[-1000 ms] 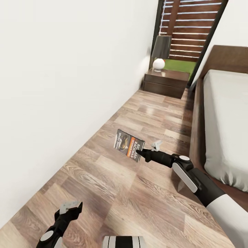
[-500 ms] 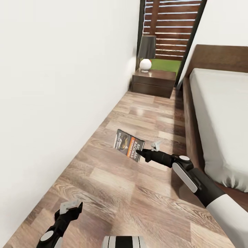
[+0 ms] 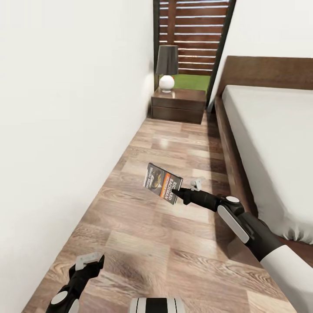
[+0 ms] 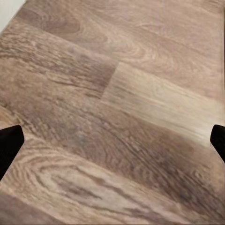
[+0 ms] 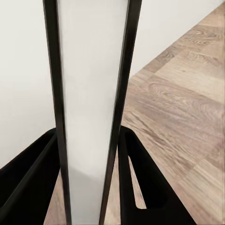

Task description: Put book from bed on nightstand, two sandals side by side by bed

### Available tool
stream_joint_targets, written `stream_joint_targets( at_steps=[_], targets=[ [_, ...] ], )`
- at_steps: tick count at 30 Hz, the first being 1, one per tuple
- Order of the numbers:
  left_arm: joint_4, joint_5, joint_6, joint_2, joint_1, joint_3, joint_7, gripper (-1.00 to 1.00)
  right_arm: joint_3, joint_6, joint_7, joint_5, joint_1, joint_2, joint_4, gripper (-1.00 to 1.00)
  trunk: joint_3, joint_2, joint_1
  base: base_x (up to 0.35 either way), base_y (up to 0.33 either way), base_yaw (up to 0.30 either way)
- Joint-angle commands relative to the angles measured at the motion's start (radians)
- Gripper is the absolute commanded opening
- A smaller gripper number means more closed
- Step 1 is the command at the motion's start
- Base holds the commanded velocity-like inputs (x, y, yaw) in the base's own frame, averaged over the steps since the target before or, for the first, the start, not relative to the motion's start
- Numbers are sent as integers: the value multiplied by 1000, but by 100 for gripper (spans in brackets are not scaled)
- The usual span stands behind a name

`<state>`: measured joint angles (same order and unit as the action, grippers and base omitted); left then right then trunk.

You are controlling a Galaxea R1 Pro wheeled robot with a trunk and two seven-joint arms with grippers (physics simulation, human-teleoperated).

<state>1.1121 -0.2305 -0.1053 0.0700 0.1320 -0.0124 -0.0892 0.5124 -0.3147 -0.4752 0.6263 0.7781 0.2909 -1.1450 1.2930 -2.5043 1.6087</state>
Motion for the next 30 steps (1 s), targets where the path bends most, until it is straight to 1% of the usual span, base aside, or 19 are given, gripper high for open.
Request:
stream_joint_targets(
  at_steps=[1,10,20,26,30],
  targets=[
    [2,-9,-5,1,0,-1,-5,100,1,-7,1,13,1,1,-1,-100,1,0,0,278,194,-256],
    [2,-8,-4,1,0,-1,-5,100,1,-7,1,13,1,1,-1,-100,1,0,0,280,192,-250],
    [2,-8,-4,1,0,-1,-5,100,1,-7,4,13,1,1,-1,-100,1,0,0,285,182,-42],
    [2,-7,-4,1,0,-1,-5,100,1,-7,4,13,1,1,-1,-100,-4,0,0,295,161,-143],
    [2,-7,-4,2,0,-1,-5,100,1,-7,3,13,1,1,-1,-100,-9,0,0,318,71,-156]
  ],
)
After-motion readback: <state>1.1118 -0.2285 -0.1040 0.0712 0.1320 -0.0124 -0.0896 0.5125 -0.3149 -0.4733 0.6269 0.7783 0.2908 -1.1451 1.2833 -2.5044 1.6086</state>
